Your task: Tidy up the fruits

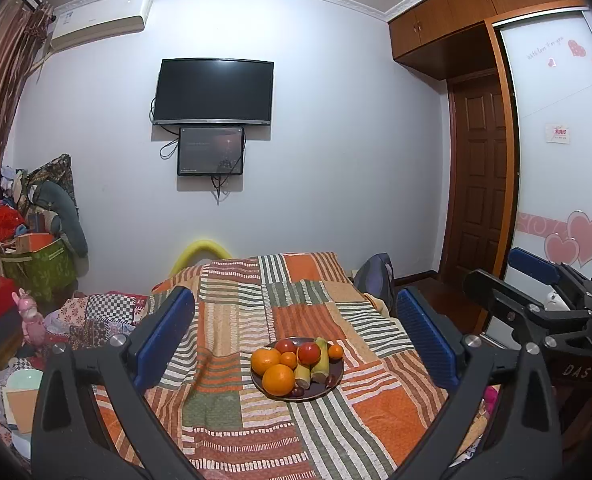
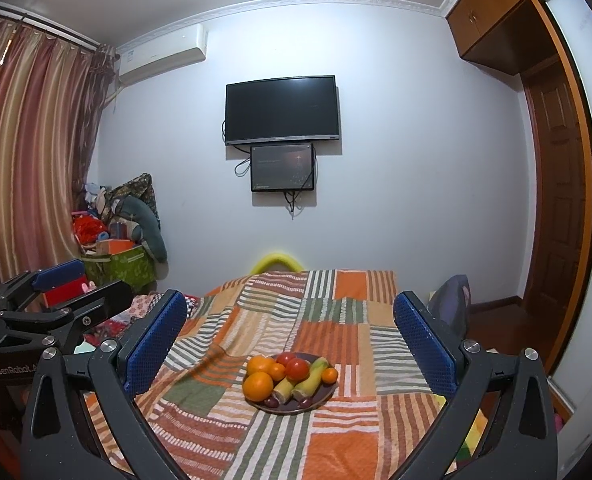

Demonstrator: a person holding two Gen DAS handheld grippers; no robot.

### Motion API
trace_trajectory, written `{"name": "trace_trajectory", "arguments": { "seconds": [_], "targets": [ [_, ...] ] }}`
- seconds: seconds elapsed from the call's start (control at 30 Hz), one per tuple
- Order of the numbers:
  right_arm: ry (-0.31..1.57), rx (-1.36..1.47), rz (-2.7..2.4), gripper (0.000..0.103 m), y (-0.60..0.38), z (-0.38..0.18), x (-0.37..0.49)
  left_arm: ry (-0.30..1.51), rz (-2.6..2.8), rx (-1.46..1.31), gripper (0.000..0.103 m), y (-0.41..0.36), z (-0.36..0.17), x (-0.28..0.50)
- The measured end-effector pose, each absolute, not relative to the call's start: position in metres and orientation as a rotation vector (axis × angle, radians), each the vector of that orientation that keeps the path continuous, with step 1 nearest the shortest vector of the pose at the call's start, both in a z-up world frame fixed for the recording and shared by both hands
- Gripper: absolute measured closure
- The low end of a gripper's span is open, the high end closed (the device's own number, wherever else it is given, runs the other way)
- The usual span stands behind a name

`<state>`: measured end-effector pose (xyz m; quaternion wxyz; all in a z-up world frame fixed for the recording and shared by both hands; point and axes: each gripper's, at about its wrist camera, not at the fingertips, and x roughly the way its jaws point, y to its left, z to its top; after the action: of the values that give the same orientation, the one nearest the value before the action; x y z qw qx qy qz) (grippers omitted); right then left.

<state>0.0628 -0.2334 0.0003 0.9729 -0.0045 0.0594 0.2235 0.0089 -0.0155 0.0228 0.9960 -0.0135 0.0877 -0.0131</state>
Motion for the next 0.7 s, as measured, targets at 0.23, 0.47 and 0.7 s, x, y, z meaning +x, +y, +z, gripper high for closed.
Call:
{"name": "trace_trajectory", "arguments": {
  "seconds": [0.23,0.47,0.7],
  "targets": [
    [0.121,-0.012,0.45,0.0,-0.2333,0.0012,0.0625,0.178,-0.025,-0.029,0.001,-0.015,0.0227,0.0091],
    [0.124,-0.01,0.45,0.0,-0.233,0.0006,0.0629,0.181,-0.028,-0.034,0.001,-0.0144,0.0218,0.0095],
    [0.126,-0.009,0.449,0.0,-0.2329,-0.0003,0.0635,0.176,-0.038,-0.03,0.001,-0.0151,0.0219,0.0087]
  ]
}}
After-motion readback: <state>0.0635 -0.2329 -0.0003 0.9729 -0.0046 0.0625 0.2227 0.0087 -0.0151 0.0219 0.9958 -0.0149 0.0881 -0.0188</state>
